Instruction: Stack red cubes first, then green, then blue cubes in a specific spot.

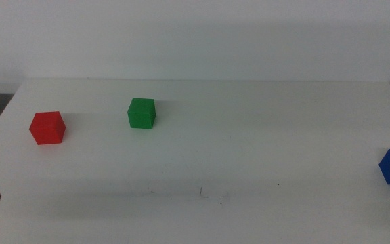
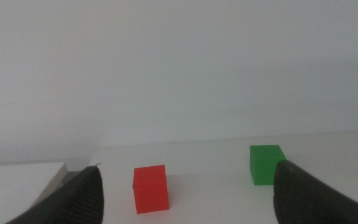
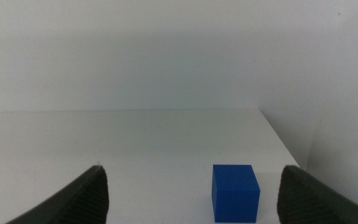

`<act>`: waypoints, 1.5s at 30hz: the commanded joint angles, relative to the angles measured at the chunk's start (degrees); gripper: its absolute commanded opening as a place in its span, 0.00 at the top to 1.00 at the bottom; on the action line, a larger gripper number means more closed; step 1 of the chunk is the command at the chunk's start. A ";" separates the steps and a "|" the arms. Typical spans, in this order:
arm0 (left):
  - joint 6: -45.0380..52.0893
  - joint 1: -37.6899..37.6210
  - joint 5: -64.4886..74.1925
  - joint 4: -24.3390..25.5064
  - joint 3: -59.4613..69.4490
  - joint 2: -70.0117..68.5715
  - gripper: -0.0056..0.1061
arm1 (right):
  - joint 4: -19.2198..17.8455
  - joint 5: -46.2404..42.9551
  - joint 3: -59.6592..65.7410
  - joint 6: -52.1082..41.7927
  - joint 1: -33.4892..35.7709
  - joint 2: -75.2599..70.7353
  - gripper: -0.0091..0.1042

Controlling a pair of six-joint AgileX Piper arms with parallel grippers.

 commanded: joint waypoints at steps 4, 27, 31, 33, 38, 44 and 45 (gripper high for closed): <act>-0.57 0.11 -0.61 1.13 0.00 -0.22 0.11 | -0.60 -0.34 0.19 0.00 -0.40 -0.27 0.12; -1.16 0.11 36.69 1.16 -52.15 60.86 0.11 | -0.60 -0.34 0.19 0.00 -0.40 -0.27 0.12; -9.29 0.11 39.22 3.77 -59.88 72.42 0.11 | -0.60 -0.34 0.19 0.00 -0.40 -0.27 0.12; -11.39 0.61 39.24 6.15 -63.02 77.29 0.11 | -0.60 -0.34 0.19 0.00 -0.40 -0.27 0.12; -9.51 5.17 44.36 3.66 -72.74 89.54 0.11 | -0.60 -0.34 0.19 0.00 -0.40 -0.27 0.12; -1.96 9.01 46.48 0.67 -82.17 101.35 0.11 | -0.60 -0.34 0.19 0.00 -0.40 -0.27 0.12; -1.96 9.18 46.27 0.68 -82.90 102.99 0.11 | -0.60 -0.34 0.19 0.00 -0.40 -0.27 0.12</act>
